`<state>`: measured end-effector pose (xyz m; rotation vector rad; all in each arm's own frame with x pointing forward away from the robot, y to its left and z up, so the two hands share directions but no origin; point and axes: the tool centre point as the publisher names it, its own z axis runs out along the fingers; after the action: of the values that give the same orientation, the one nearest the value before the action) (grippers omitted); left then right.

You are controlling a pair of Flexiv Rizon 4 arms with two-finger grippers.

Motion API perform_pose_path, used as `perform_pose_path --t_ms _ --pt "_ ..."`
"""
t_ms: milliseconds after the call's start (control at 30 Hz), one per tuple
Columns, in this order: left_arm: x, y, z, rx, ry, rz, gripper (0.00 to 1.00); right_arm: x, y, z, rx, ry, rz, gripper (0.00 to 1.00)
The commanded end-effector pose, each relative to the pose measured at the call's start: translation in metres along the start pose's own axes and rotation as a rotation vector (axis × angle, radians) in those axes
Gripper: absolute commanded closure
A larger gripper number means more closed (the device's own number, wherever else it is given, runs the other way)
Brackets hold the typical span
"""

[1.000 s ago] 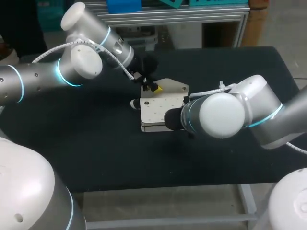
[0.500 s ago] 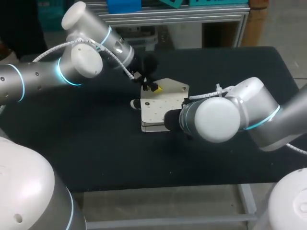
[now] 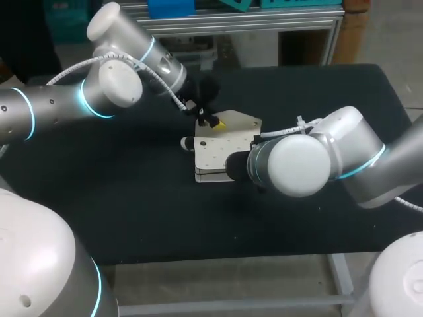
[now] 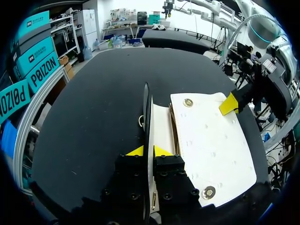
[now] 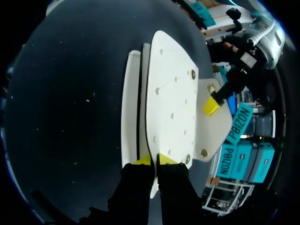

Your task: Pick up the bag, open it, inspect its contents, close it, and place it on the opposite side

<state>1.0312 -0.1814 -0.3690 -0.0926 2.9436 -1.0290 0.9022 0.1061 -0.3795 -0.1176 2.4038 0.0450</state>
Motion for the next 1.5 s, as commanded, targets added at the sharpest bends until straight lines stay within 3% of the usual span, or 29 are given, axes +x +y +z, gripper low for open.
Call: perform_pose_path --t_ms 33,400,833,1233,1500 --pt "0.001 0.001 0.011 -0.001 0.008 0.0 1.0 0.004 -0.001 0.002 -0.008 -0.186 0.001 1.0" --pt "0.005 0.004 0.012 0.032 0.0 0.047 1.0 0.008 -0.001 -0.001 0.019 -0.261 -0.01 1.0" --pt "0.026 0.003 0.01 0.127 -0.075 0.21 1.0 0.013 -0.001 0.007 0.024 -0.343 -0.017 1.0" --pt "0.047 0.001 0.011 0.147 -0.17 0.384 1.0 0.013 -0.003 0.01 0.036 -0.354 -0.016 1.0" --pt "0.067 0.005 0.017 0.108 -0.229 0.52 1.0 0.013 -0.003 0.01 0.036 -0.354 -0.016 1.0"
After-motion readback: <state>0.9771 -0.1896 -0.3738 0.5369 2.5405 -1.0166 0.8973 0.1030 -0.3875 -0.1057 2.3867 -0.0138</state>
